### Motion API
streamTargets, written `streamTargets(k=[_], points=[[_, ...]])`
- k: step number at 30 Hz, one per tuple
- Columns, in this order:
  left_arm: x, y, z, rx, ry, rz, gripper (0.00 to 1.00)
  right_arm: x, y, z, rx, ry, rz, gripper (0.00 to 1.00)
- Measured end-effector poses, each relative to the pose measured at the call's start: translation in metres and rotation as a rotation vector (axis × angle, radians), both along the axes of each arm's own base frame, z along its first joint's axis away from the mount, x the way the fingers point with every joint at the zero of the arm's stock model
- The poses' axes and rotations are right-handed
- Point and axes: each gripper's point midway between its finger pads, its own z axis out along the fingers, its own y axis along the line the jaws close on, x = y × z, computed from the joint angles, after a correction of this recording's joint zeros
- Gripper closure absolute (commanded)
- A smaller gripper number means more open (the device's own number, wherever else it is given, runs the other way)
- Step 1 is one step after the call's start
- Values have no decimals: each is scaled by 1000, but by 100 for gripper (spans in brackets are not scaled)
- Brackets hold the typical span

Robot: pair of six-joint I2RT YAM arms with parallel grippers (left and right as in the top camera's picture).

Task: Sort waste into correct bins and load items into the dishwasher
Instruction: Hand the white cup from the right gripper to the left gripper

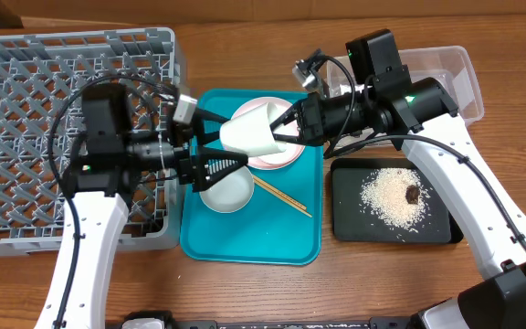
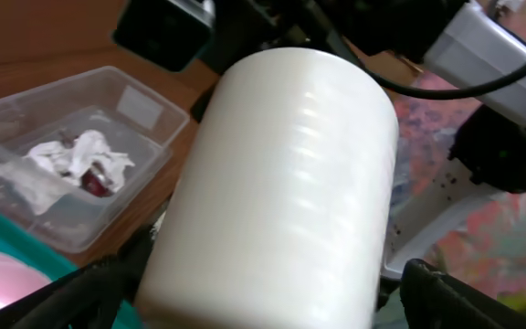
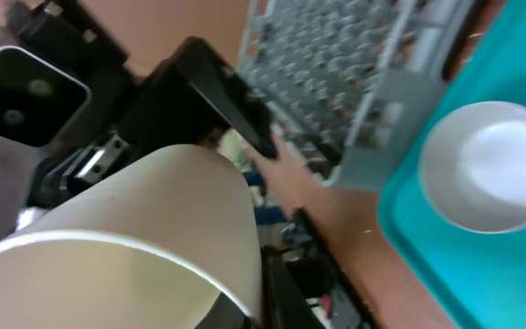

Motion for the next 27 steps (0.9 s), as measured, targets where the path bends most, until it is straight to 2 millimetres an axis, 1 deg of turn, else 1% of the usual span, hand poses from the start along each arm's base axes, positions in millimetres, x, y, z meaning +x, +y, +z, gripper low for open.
streamTargets(k=[3,5,10,19,23,27], points=[[-5,-7,4,-12,-30,-40,11,-5,1,6,34,10,27,96],[-7,-10,5,-16,-38,-55,12,-7,2,8,48,15,38,96],[-9,-11,7,-21,-43,-64,12,-9,2,11,64,22,52,96],[-5,-11,15,-28,-125,-73,9,-14,1,9,57,59,55,96],[-5,-11,17,-31,-132,-75,13,-14,1,9,57,60,55,96],[-7,-12,18,-41,-121,-87,14,-14,1,9,57,59,55,96]])
